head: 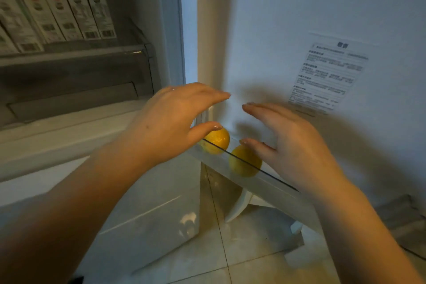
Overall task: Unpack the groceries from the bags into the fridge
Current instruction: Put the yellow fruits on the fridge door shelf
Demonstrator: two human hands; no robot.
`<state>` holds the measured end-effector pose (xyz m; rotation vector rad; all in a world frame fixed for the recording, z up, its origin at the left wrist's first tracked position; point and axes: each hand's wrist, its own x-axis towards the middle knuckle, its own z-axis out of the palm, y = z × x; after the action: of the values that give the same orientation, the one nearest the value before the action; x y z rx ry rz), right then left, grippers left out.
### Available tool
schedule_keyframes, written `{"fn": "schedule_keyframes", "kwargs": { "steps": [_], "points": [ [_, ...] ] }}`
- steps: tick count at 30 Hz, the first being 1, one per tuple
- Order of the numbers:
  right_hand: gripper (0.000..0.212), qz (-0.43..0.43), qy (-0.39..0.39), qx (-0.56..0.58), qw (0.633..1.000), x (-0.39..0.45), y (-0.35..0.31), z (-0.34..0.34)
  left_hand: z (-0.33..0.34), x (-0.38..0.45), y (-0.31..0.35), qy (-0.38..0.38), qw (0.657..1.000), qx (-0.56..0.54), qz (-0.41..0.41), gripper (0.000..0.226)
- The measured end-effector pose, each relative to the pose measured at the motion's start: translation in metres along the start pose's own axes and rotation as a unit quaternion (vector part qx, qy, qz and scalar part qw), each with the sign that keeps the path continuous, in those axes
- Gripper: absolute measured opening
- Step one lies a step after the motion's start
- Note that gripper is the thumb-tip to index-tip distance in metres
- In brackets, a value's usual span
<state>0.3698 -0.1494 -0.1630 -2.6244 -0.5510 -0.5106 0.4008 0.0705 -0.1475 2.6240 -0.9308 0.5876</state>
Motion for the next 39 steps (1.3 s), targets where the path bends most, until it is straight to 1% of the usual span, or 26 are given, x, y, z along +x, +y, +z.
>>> {"fn": "schedule_keyframes", "kwargs": {
  "steps": [3,5,8,12,16,18,22,26,29,34,39],
  "points": [
    [0.058,-0.020,0.031,0.011,0.999,-0.007,-0.004,-0.004,0.006,-0.028,0.014,0.041,0.998,-0.003,-0.052,0.057],
    [0.059,-0.026,0.052,0.012,0.998,-0.017,-0.009,-0.006,0.009,-0.044,0.026,0.056,0.996,0.010,-0.066,0.057],
    [0.061,-0.023,0.083,0.007,0.996,-0.041,-0.021,-0.006,0.011,-0.067,0.043,0.064,0.996,0.040,-0.057,0.060],
    [0.061,-0.032,0.109,-0.042,0.993,-0.084,-0.047,0.002,0.013,-0.105,0.062,0.076,0.994,0.059,-0.044,0.063],
    [0.058,0.006,0.111,-0.060,0.992,-0.143,-0.076,0.015,0.019,-0.158,0.082,0.062,0.996,0.044,-0.047,0.056],
    [0.058,0.033,0.094,-0.066,0.993,-0.179,-0.088,0.022,0.026,-0.188,0.092,0.043,0.998,0.022,-0.042,0.056],
    [0.058,0.099,0.030,-0.081,0.991,-0.251,-0.101,0.034,0.048,-0.236,0.122,0.022,0.999,-0.039,-0.027,0.059],
    [0.062,0.184,-0.042,-0.102,0.977,-0.312,-0.100,0.041,0.073,-0.267,0.152,-0.028,0.996,-0.086,-0.003,0.058],
    [0.062,0.219,-0.087,-0.103,0.966,-0.352,-0.088,0.043,0.095,-0.277,0.172,-0.070,0.994,-0.087,0.019,0.058],
    [0.062,0.289,-0.106,-0.092,0.947,-0.405,-0.058,0.028,0.133,-0.269,0.215,-0.109,0.987,-0.098,0.067,0.058],
    [0.062,0.358,-0.086,-0.067,0.927,-0.456,-0.004,-0.003,0.177,-0.228,0.281,-0.138,0.979,-0.110,0.105,0.056]
  ]
}}
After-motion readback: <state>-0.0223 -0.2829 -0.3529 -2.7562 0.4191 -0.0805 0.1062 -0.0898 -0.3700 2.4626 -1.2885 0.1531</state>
